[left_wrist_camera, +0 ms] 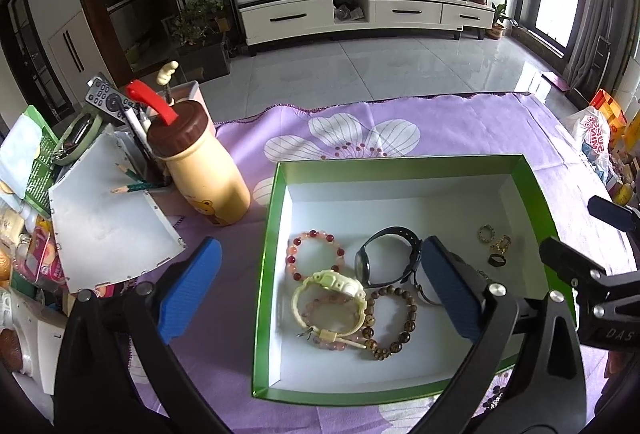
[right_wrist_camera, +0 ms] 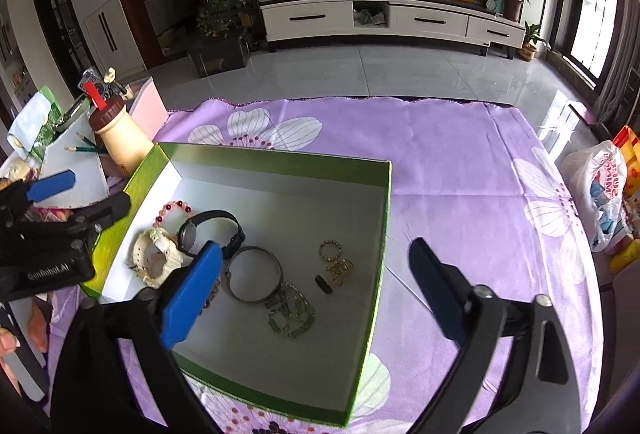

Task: Organize jewelry

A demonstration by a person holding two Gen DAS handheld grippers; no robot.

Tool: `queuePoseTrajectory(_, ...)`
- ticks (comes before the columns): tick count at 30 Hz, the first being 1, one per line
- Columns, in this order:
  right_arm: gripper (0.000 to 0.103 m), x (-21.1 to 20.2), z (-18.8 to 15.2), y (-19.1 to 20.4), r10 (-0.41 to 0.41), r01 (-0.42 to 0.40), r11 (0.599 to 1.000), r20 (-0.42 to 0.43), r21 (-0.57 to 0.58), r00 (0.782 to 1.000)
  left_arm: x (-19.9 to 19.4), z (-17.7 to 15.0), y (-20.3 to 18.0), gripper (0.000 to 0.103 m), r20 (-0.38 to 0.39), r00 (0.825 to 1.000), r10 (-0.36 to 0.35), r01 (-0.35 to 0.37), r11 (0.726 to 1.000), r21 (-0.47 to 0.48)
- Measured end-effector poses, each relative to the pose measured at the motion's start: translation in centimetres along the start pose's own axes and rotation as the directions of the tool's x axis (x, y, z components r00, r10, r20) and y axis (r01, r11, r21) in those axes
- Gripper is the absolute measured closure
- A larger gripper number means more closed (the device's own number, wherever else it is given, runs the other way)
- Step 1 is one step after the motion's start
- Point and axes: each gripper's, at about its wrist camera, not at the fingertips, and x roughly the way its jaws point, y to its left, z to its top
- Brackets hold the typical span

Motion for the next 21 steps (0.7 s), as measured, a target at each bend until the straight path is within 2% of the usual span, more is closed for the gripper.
queuePoseTrajectory(6, 0.001, -1.1, -0.4, -0.1, -0.03, 0.03, 1.0, 0.011, -0.005, 0.999, -1.4, -0.3, 0.5, 0.002, 0.006, 1.0, 0.015, -0.015, 1.0, -0.008)
queuePoseTrajectory(21, 0.001, -3.2, -0.9, 0.5, -0.053, 0.053, 0.999, 0.007, -0.012, 0.999, -3.6, -1.7, 0.4, 0.002, -0.086, 0.996, 0.004, -0.006, 0.999, -0.032)
